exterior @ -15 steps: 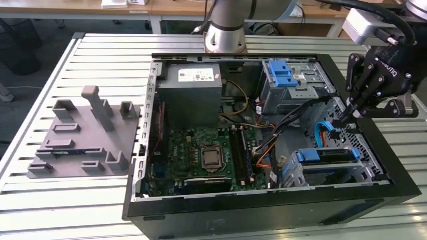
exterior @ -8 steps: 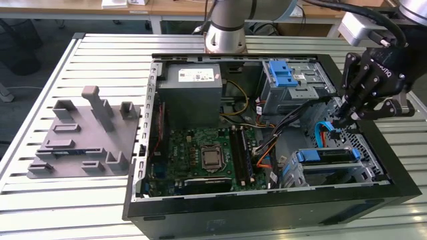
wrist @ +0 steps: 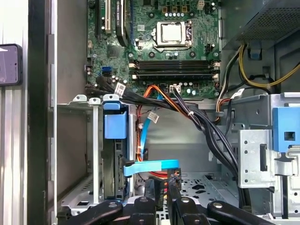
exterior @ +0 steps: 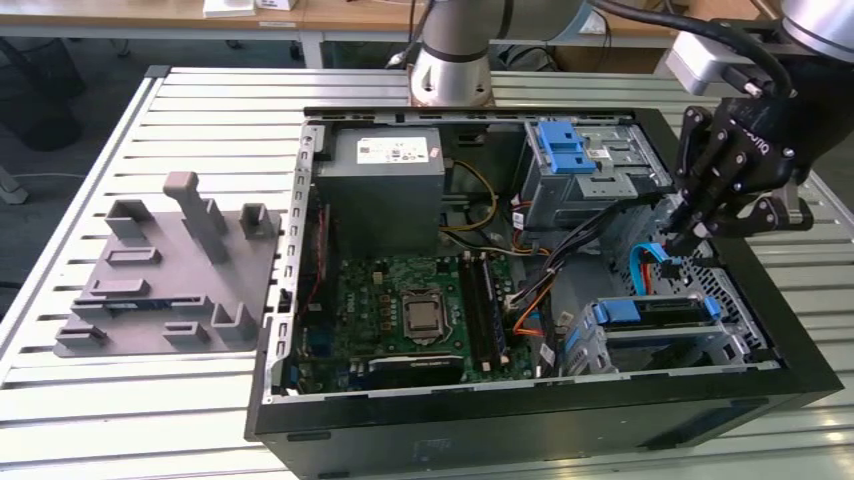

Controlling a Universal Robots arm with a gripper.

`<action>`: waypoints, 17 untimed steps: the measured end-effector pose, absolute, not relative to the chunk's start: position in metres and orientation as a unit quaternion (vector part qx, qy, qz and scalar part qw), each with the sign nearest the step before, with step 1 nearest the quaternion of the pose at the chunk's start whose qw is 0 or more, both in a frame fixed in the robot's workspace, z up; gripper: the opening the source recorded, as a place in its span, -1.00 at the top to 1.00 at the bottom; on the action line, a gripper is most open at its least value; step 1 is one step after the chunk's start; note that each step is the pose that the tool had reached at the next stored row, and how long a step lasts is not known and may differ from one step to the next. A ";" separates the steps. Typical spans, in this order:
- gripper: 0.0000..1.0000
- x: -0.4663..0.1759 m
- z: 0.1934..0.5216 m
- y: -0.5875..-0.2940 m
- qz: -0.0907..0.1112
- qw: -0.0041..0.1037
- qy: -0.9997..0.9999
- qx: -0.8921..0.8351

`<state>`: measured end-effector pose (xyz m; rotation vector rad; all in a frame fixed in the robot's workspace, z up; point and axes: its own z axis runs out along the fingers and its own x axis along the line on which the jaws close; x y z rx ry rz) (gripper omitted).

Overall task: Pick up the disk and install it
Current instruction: 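Insert the first disk wire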

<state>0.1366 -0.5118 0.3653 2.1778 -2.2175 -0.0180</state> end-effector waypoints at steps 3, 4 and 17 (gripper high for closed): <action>0.50 0.137 0.362 -0.510 -0.004 0.018 -0.713 0.701; 0.50 0.137 0.361 -0.509 -0.003 0.020 -0.713 0.700; 0.68 0.137 0.357 -0.506 0.003 0.025 -0.714 0.700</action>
